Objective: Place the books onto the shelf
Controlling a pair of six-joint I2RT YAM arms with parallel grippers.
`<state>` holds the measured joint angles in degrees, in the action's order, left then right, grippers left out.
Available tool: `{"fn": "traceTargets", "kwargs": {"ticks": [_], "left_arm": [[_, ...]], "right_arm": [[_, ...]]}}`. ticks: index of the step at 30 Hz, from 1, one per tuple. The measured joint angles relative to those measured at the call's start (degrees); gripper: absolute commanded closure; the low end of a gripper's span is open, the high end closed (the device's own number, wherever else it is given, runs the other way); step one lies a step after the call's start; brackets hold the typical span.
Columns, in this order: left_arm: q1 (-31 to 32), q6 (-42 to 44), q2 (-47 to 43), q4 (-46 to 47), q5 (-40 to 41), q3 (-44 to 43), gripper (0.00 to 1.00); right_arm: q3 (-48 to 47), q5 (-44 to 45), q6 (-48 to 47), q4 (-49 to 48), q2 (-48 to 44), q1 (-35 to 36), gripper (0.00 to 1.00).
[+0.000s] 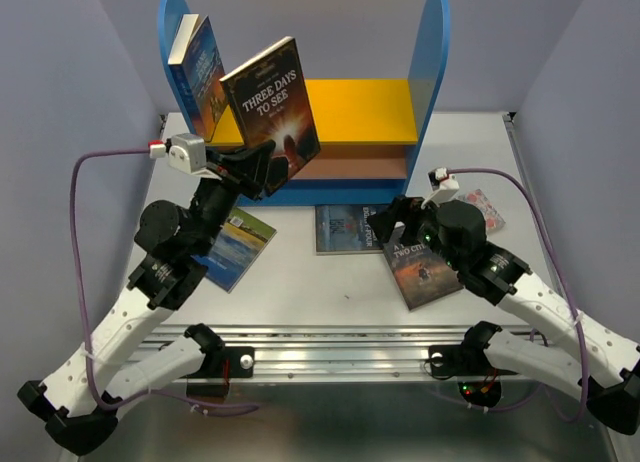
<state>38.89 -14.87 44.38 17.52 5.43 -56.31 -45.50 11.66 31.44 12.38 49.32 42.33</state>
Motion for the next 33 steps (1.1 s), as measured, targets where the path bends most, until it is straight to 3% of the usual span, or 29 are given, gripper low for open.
{"fn": "traceTargets", "kwargs": {"ticks": [8,17,27,33], "left_arm": [[0.0,17.7,7.0,14.2,12.7,0.7,1.0],[-1.4,33.6,20.3,33.0,18.8,8.6,1.0],[-7.0,37.2,27.6,46.9,19.3,8.6,1.0],[-10.7,35.9,30.3,49.4,18.6,8.7,1.0]], "right_arm": [[-0.7,2.4,-1.7,0.7,-0.3,0.0,0.0],[-0.9,4.0,-3.1,0.7,-0.2,0.0,0.0],[-0.9,4.0,-4.2,0.9,0.5,0.0,0.0],[-0.9,4.5,-4.7,0.9,0.5,0.0,0.0]]}}
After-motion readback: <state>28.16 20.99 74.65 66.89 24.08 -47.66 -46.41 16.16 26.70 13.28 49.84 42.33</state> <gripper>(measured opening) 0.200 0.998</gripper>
